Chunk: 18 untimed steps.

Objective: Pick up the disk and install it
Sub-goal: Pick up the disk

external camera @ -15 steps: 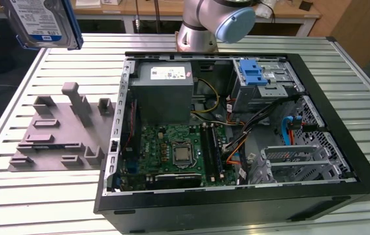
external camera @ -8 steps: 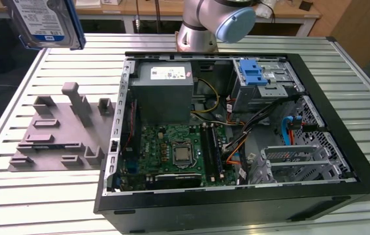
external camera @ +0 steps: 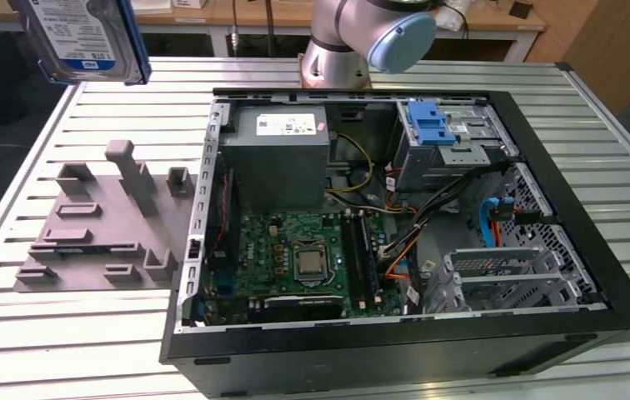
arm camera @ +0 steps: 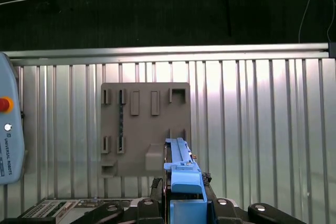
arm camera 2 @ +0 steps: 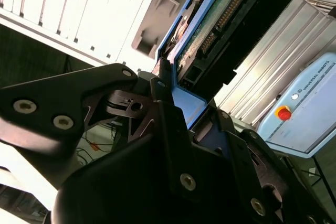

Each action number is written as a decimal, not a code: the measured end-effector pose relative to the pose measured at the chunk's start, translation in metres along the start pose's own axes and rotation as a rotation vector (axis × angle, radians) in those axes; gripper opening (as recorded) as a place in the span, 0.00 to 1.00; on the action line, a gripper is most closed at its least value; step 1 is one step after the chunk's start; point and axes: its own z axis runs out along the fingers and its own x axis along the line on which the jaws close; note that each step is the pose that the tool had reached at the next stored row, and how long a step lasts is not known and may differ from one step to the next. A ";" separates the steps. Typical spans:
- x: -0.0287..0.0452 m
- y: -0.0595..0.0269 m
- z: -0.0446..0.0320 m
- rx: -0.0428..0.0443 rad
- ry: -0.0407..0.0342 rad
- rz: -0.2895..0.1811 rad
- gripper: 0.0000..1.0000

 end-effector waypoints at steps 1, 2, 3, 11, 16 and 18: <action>0.0000 -0.0009 0.0000 0.0000 0.0000 0.000 0.36; -0.0001 -0.0018 0.0000 0.0000 0.0000 0.000 0.36; -0.0001 -0.0026 0.0000 0.0000 -0.0001 0.000 0.36; -0.0003 -0.0087 -0.0002 0.0000 0.0000 0.000 0.36; -0.0005 -0.0116 -0.0002 0.0000 0.0000 0.000 0.36; -0.0005 -0.0130 -0.0002 0.0001 0.0000 0.000 0.36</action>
